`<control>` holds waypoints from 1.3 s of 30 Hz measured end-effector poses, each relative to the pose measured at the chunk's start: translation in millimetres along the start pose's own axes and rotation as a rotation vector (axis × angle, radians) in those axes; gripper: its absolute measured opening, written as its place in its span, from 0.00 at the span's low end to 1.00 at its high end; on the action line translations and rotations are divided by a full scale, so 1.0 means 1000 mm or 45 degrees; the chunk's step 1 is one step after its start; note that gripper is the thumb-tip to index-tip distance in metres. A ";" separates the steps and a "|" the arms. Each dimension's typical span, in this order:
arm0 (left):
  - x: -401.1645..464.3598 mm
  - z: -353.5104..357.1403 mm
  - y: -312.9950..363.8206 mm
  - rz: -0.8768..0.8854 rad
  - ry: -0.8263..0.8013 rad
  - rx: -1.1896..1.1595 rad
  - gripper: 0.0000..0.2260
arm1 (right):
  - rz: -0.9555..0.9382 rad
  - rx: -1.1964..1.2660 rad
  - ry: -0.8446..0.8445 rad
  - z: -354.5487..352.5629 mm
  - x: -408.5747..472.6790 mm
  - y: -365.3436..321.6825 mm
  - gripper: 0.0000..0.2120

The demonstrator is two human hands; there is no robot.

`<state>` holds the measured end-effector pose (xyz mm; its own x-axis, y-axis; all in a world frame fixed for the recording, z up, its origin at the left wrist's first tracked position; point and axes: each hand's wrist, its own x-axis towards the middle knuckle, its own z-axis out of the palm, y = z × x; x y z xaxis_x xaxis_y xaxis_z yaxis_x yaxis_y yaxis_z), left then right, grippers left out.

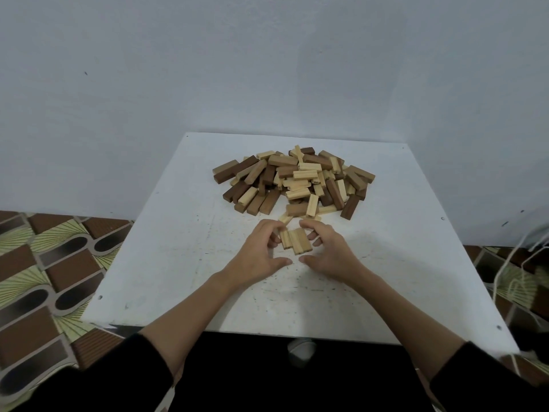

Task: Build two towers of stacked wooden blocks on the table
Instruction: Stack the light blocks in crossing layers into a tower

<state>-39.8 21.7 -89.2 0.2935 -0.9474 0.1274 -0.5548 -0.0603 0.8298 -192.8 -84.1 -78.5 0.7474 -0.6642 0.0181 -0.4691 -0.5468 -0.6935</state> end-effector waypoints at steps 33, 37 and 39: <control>-0.010 0.020 0.009 0.027 -0.114 -0.082 0.34 | -0.267 0.166 0.076 0.003 -0.020 0.022 0.34; -0.010 0.020 0.008 0.020 -0.103 -0.083 0.34 | -0.289 0.154 0.081 0.006 -0.020 0.025 0.36; -0.010 0.020 0.008 0.021 -0.102 -0.070 0.35 | -0.294 0.140 0.078 0.006 -0.019 0.026 0.36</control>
<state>-62.9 24.4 -94.3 0.2203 -0.9704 0.0990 -0.5147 -0.0294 0.8569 -216.5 -82.7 -101.8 0.7973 -0.5598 0.2260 -0.2333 -0.6310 -0.7399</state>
